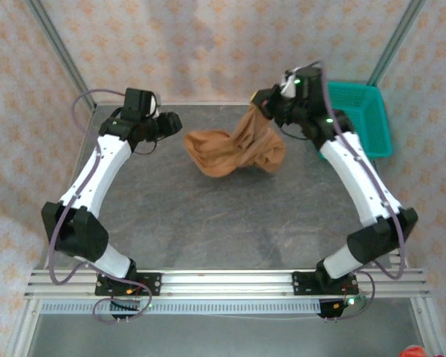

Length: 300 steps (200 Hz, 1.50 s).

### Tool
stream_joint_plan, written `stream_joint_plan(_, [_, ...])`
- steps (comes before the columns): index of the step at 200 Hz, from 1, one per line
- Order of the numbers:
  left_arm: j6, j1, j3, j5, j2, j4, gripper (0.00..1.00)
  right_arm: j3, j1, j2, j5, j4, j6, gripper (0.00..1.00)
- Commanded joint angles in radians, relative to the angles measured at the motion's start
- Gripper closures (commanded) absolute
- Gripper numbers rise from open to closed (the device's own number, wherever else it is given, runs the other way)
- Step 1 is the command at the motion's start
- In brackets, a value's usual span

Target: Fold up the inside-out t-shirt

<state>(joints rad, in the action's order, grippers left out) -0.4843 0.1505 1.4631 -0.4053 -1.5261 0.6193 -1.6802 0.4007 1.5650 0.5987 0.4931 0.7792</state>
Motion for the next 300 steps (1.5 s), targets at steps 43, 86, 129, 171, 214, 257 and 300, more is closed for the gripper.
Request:
stream_joint_plan(43, [0.242, 0.272, -0.279, -0.142, 0.109, -0.344, 0.18, 0.064, 0.054, 0.072, 0.001, -0.063, 0.063, 1.00])
stream_joint_plan(86, [0.283, 0.340, -0.318, -0.130, 0.047, -0.504, 0.01, 0.096, 0.054, 0.052, -0.004, -0.063, 0.075, 1.00])
stream_joint_plan(129, [0.250, 0.385, -0.244, -0.030, -0.095, -0.549, 0.00, 0.112, 0.055, 0.043, 0.013, -0.082, 0.097, 1.00])
stream_joint_plan(171, [0.163, 0.394, -0.170, -0.003, -0.239, -0.648, 0.04, 0.133, 0.055, 0.020, 0.000, -0.076, 0.098, 1.00])
stream_joint_plan(214, [0.182, 0.392, -0.043, 0.060, -0.249, -0.427, 1.00, 0.164, 0.013, 0.020, -0.066, 0.020, 0.006, 0.93])
stream_joint_plan(257, [0.101, 0.346, -0.044, 0.005, -0.163, -0.361, 1.00, 0.306, -0.090, -0.038, -0.262, 0.196, -0.174, 0.36])
stream_joint_plan(300, [0.008, 0.319, -0.057, -0.070, -0.139, -0.418, 1.00, 0.455, -0.003, -0.038, -0.226, 0.075, -0.141, 0.36])
